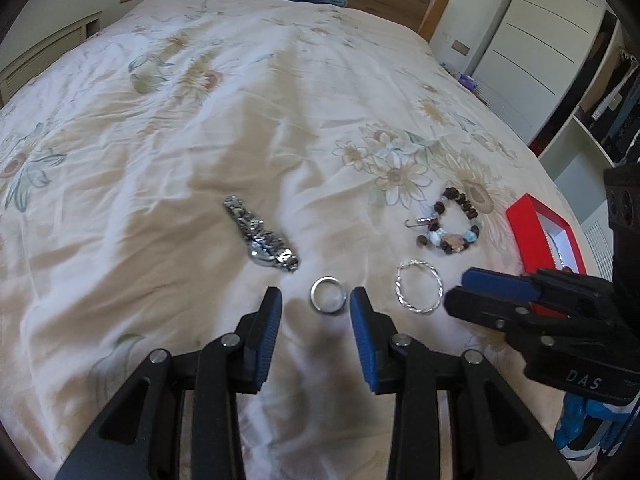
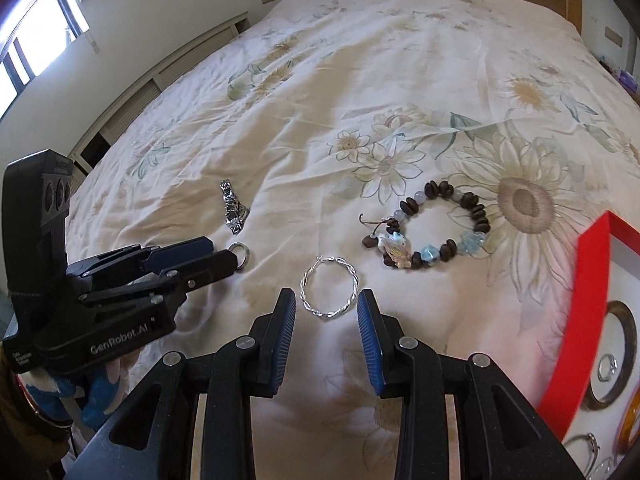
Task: Organize jewelry
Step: 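Grasp the silver ring with the left gripper while the right grasps the twisted silver hoop, then carry the ring and twisted hoop into the red box and open both grippers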
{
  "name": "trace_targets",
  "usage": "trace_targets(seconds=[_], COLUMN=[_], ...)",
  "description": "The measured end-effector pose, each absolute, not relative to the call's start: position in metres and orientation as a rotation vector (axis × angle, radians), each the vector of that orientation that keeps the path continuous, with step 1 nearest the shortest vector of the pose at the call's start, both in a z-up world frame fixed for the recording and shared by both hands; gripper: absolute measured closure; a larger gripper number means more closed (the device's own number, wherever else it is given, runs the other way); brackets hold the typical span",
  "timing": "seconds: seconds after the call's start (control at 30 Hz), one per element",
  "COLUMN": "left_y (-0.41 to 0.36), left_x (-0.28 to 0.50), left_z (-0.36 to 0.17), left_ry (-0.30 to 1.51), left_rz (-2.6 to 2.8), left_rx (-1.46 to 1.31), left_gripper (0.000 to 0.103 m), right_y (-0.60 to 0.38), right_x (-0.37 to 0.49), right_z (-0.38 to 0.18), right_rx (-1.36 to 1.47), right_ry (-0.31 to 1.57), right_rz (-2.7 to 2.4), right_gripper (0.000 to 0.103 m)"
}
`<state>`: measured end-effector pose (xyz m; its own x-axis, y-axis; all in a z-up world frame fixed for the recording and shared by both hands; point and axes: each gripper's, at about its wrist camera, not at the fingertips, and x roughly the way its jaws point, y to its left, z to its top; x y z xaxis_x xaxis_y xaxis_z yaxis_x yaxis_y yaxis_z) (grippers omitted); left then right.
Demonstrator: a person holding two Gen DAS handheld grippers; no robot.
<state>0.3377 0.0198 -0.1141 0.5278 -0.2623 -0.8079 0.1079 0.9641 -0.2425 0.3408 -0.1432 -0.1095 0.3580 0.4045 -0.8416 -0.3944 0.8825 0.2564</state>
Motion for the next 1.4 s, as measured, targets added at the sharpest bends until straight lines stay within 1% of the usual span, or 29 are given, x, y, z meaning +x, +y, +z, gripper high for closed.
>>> trace_targets(seconds=[0.2,0.3,0.33,0.6,0.7,0.77,0.8,0.83,1.1,1.4], left_y=[0.011,0.012,0.012,0.013,0.013,0.014,0.014,0.015,0.017,0.005], left_x=[0.342,0.345,0.346,0.349,0.348,0.348,0.347,0.347,0.331,0.286], left_z=[-0.124,-0.129,-0.129,-0.135,-0.136,-0.136,-0.136,-0.135,-0.119,-0.075], left_ry=[1.002,1.007,1.007,1.007,1.006,1.006,1.006,1.005,1.003,0.976], left_rz=[-0.222,-0.214,-0.214,-0.222,-0.223,-0.225,-0.226,-0.227,-0.219,-0.234], left_rx=[-0.132,-0.131,-0.13,-0.129,-0.132,-0.135,-0.135,-0.134,-0.153,-0.155], left_gripper=[0.069,0.069,0.069,0.07,0.073,0.078,0.081,0.084,0.085,0.085], right_y=[-0.136,-0.132,-0.131,-0.125,-0.121,-0.119,-0.119,-0.119,-0.127,-0.153], right_x=[0.347,0.346,0.345,0.351,0.355,0.355,0.355,0.355,0.333,0.275], right_z=[-0.119,-0.124,-0.125,-0.132,-0.137,-0.141,-0.142,-0.142,-0.12,-0.071], right_rx=[-0.021,-0.056,-0.065,-0.08,-0.096,-0.114,-0.12,-0.12,-0.095,-0.044], right_ry=[1.101,1.104,1.104,1.109,1.12,1.12,1.119,1.116,1.084,1.028], right_rz=[0.529,0.541,0.546,0.55,0.541,0.535,0.532,0.531,0.56,0.562], right_gripper=[0.069,0.062,0.061,0.06,0.06,0.06,0.064,0.064,0.064,0.065])
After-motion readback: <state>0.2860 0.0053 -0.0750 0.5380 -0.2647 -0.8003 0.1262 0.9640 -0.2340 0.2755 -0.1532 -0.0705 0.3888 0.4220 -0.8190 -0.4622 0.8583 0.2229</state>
